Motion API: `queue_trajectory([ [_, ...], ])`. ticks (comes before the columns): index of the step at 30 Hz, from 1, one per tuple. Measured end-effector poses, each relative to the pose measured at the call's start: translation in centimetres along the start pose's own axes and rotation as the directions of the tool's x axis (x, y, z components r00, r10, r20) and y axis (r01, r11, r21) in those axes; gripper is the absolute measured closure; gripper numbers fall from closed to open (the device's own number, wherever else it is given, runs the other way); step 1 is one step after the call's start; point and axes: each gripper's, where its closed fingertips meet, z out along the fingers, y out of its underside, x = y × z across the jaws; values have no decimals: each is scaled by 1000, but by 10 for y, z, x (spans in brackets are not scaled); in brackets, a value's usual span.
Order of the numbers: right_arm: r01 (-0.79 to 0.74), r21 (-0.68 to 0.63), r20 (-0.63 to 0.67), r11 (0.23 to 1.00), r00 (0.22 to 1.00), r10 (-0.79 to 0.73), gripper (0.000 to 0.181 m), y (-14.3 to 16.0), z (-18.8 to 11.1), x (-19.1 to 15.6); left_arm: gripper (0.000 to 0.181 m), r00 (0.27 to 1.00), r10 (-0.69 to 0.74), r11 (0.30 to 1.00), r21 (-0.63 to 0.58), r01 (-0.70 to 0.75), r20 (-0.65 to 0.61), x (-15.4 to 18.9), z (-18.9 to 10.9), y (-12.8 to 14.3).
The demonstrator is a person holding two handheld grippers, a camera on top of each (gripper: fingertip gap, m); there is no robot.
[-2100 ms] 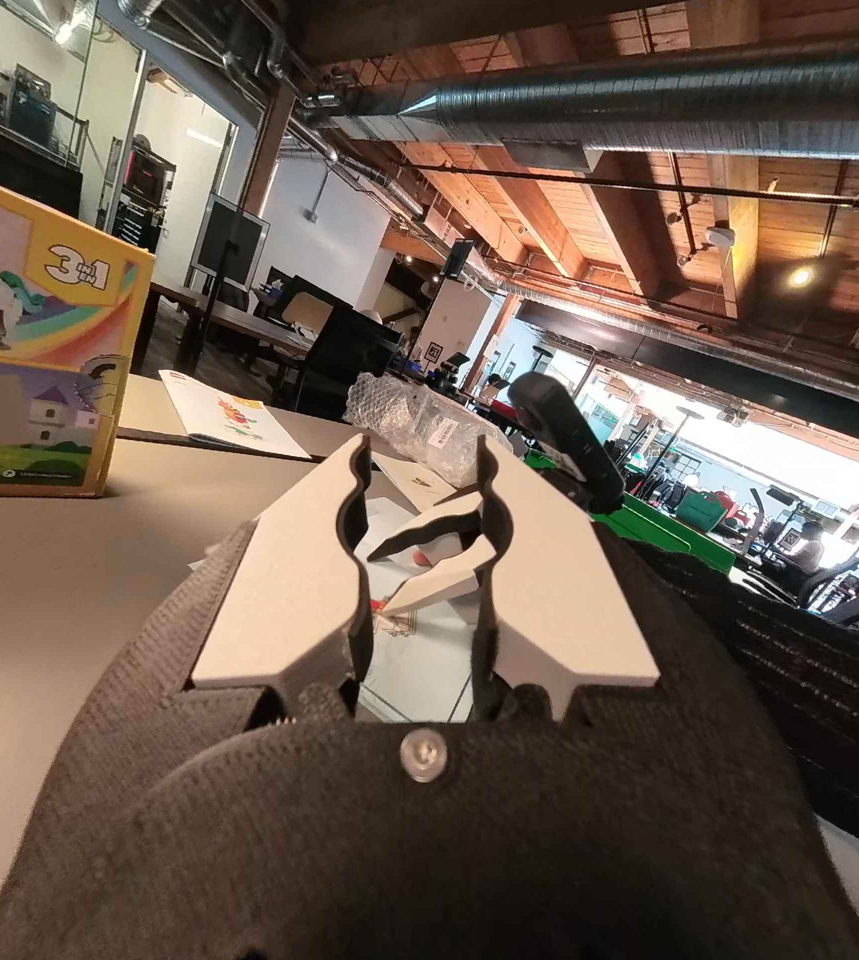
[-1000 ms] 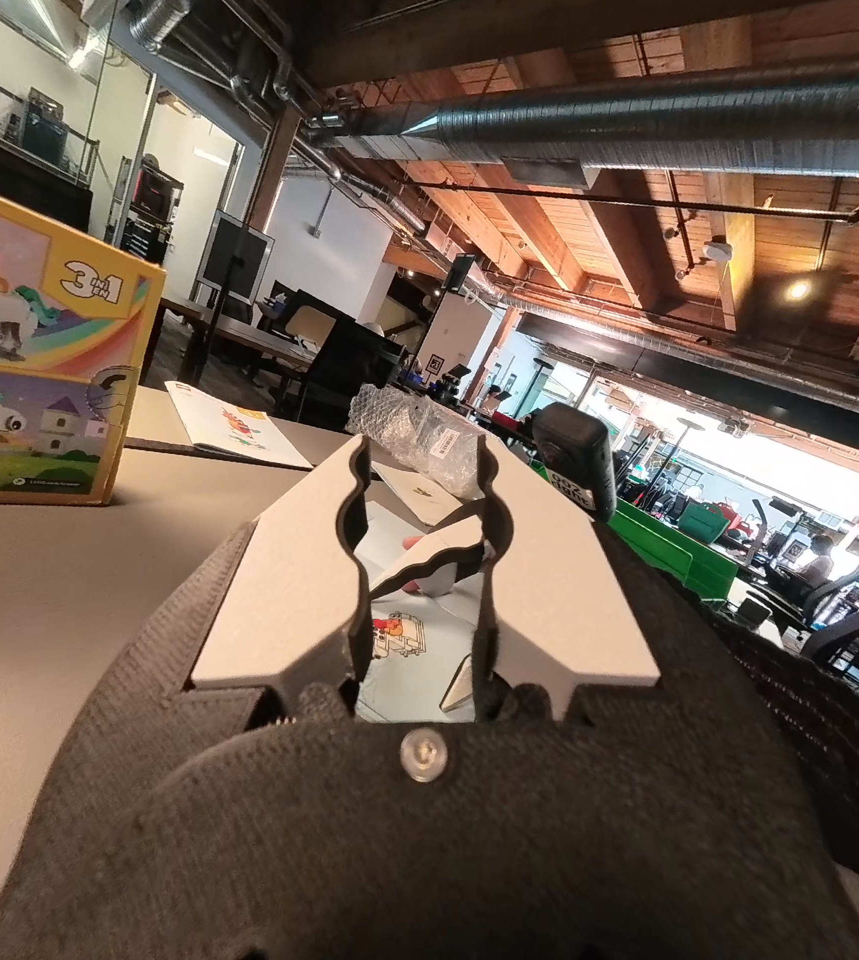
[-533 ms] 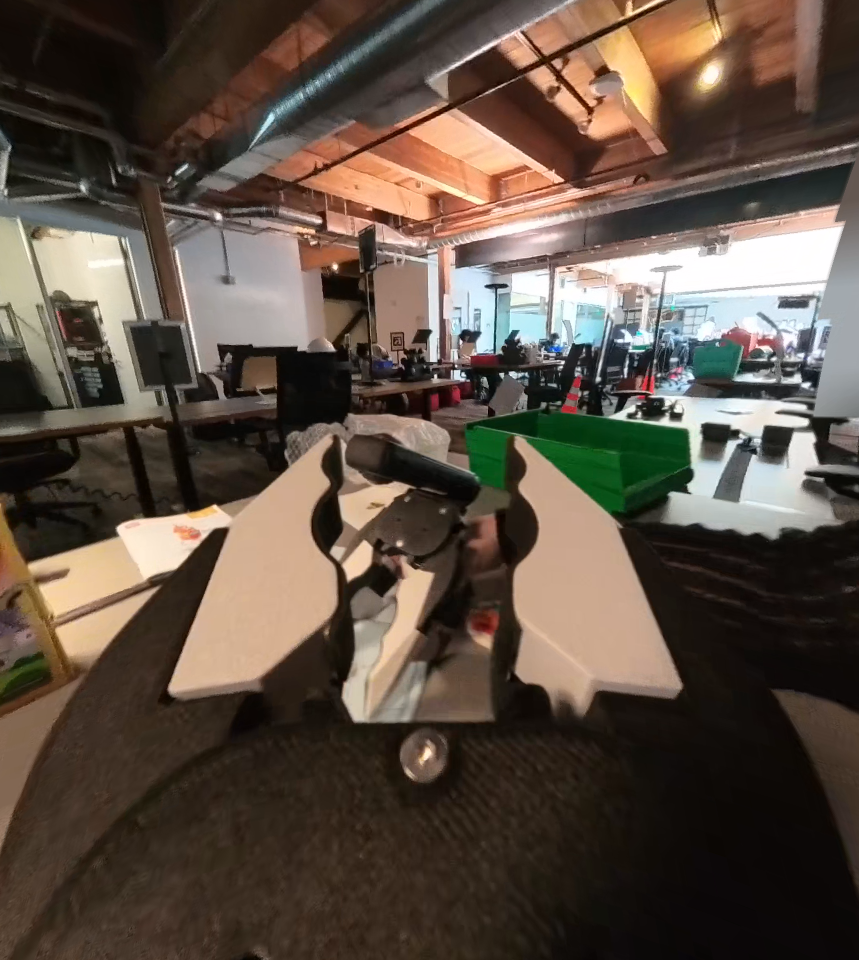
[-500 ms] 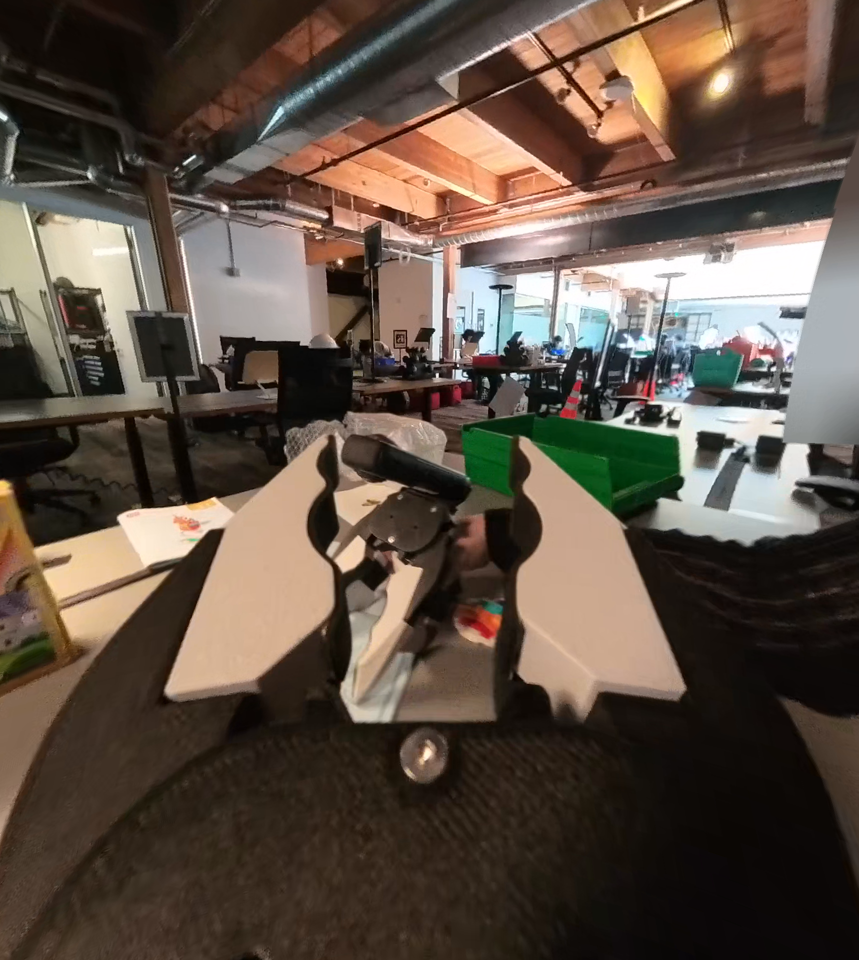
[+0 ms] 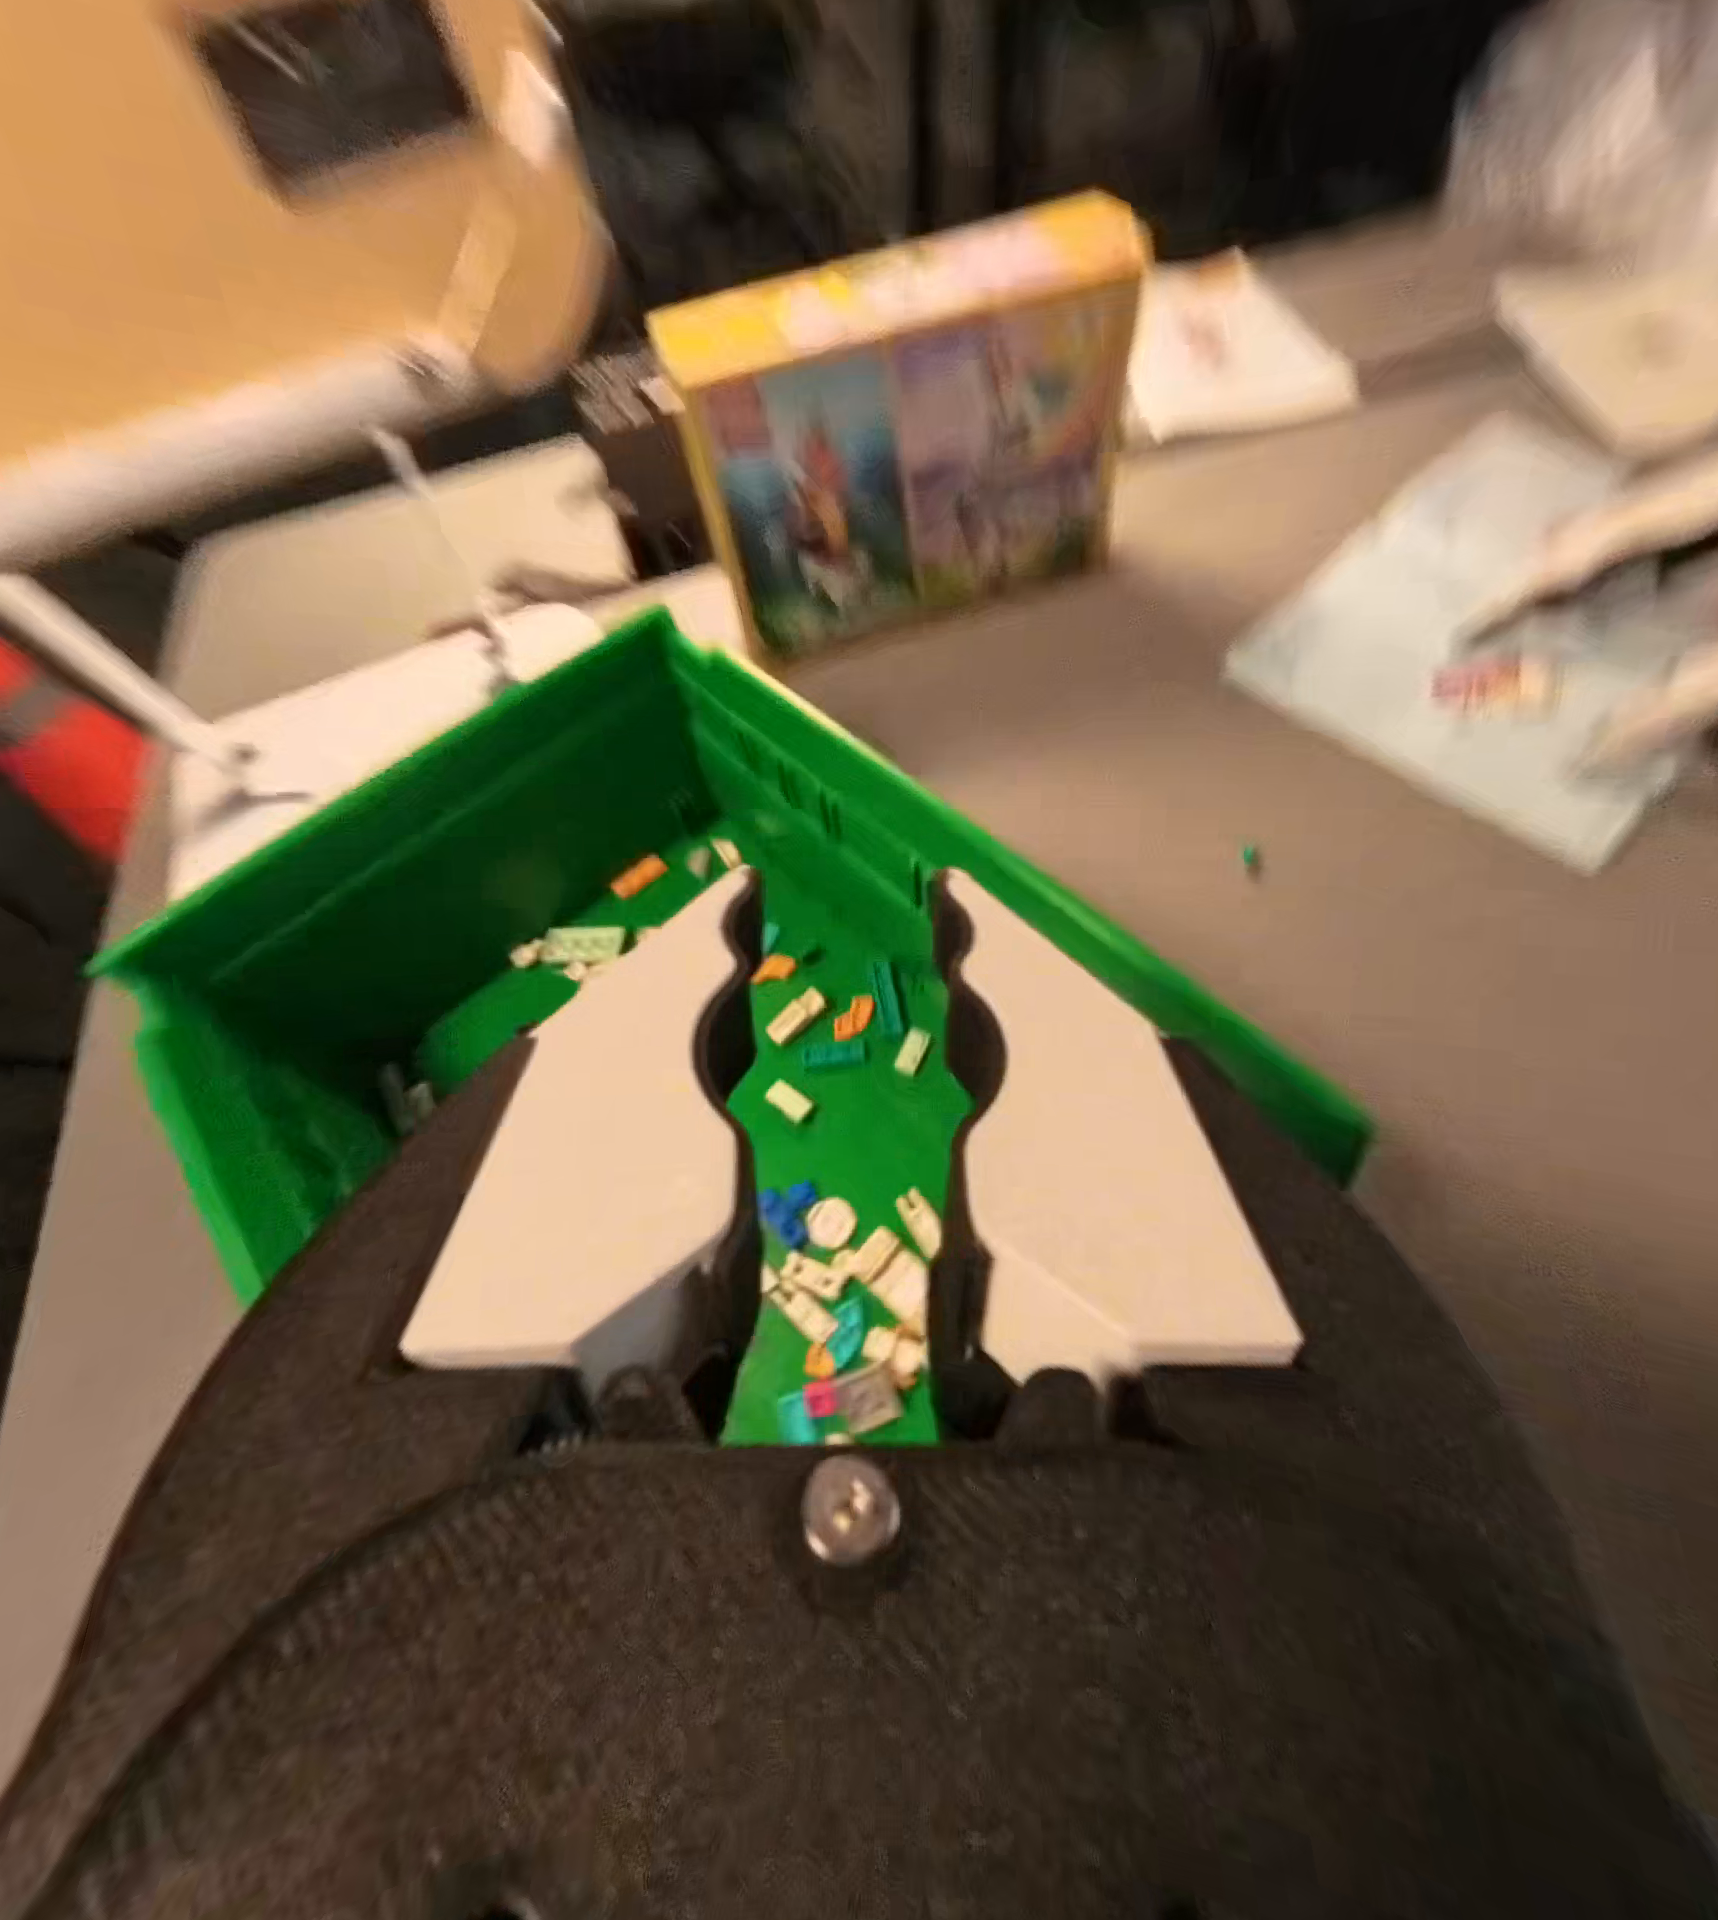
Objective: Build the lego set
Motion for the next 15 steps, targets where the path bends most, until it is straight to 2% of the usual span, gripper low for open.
queue_trajectory([
  [1,-1,0,0,1000,1000,1,102,0,0,0,157,993,76,992,-89,-85,-95,0,16,8],
  [2,-3,1,0,1000,1000,3,103,0,0,1,155,974,152,970,-166,-179,-166,-4,30,17],
  [4,-11,3,-2,1000,1000,11,105,0,0,1,148,920,282,878,-314,-362,-271,-21,52,40],
  [6,-13,3,-3,1000,1000,13,106,0,0,2,146,860,327,786,-393,-477,-391,-29,69,62],
  [11,-19,5,-4,1000,1000,19,107,0,0,3,151,768,314,669,-444,-597,-559,-28,106,93],
  [15,-24,7,-7,1000,1000,24,108,-1,-1,3,155,731,308,593,-478,-648,-609,-35,123,111],
])
